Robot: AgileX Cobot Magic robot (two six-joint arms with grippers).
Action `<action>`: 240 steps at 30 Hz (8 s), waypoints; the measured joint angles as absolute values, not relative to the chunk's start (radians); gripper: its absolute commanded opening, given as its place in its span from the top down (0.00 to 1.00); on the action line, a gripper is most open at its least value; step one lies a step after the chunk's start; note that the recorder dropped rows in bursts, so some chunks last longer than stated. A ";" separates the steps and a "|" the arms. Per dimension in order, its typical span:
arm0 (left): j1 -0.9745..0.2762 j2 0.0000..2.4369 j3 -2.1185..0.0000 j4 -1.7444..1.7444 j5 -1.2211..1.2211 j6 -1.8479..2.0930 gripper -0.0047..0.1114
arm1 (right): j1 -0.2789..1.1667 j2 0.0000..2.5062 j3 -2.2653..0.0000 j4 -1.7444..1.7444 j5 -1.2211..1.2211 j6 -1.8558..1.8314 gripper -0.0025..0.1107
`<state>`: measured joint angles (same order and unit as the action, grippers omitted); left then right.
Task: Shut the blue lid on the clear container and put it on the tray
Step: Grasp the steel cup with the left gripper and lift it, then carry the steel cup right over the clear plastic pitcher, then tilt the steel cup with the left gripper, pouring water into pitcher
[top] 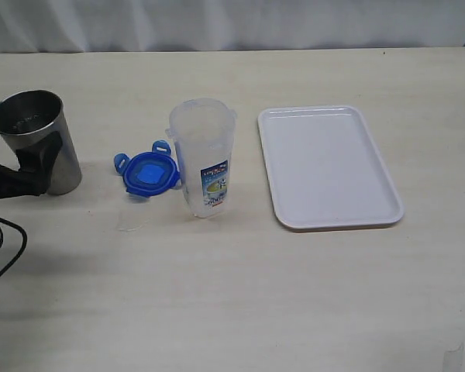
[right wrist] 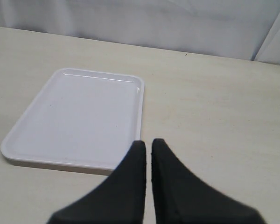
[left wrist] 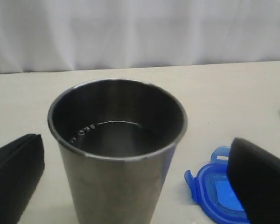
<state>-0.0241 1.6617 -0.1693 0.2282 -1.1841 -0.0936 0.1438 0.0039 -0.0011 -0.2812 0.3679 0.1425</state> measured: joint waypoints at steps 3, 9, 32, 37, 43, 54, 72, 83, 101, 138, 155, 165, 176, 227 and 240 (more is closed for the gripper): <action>-0.024 1.684 -0.174 0.228 -1.183 -0.092 0.06 | 0.144 0.004 -0.001 -0.281 0.368 0.143 0.94; -0.024 1.724 -0.210 0.225 -1.151 -0.085 0.06 | 0.144 0.004 -0.001 -0.281 0.368 0.143 0.94; -0.024 1.950 -0.370 0.225 -1.151 -0.081 0.06 | 0.144 0.004 -0.001 -0.281 0.368 0.143 0.94; -0.024 1.967 -0.370 0.222 -1.171 -0.081 0.06 | 0.144 0.004 -0.001 -0.281 0.368 0.143 0.94; -0.024 1.973 -0.370 0.204 -1.203 -0.081 0.06 | 0.144 0.004 -0.001 -0.281 0.368 0.143 0.94; -0.024 1.983 -0.427 0.230 -1.174 -0.125 0.06 | 0.144 0.004 -0.001 -0.281 0.368 0.143 0.94; -0.024 1.983 -0.427 0.230 -1.153 -0.130 0.35 | 0.144 0.004 -0.001 -0.281 0.368 0.143 0.94; -0.024 1.983 -0.429 0.349 -1.156 -0.131 0.96 | 0.144 0.004 -0.001 -0.281 0.368 0.143 0.94; -0.024 1.874 -0.560 0.419 -1.106 -0.214 0.96 | 0.144 0.004 -0.001 -0.281 0.368 0.143 0.94; -0.247 1.857 -0.926 0.787 -0.832 -0.373 0.96 | 0.144 0.004 -0.001 -0.281 0.368 0.143 0.94; -0.247 1.857 -0.926 0.847 -0.812 -0.510 0.96 | 0.144 0.004 -0.001 -0.281 0.368 0.143 0.94; -0.247 1.857 -0.926 0.941 -0.821 -0.548 0.96 | 0.144 0.004 -0.001 -0.281 0.368 0.143 0.94; -0.247 1.857 -0.926 1.039 -0.842 -0.512 0.96 | 0.144 0.004 -0.001 -0.281 0.368 0.143 0.94; -0.247 1.856 -0.937 1.083 -0.899 0.031 0.96 | 0.144 0.004 -0.001 -0.281 0.368 0.143 0.94; -0.247 1.856 -0.937 1.083 -0.914 0.113 0.96 | 0.144 0.004 -0.001 -0.281 0.368 0.143 0.94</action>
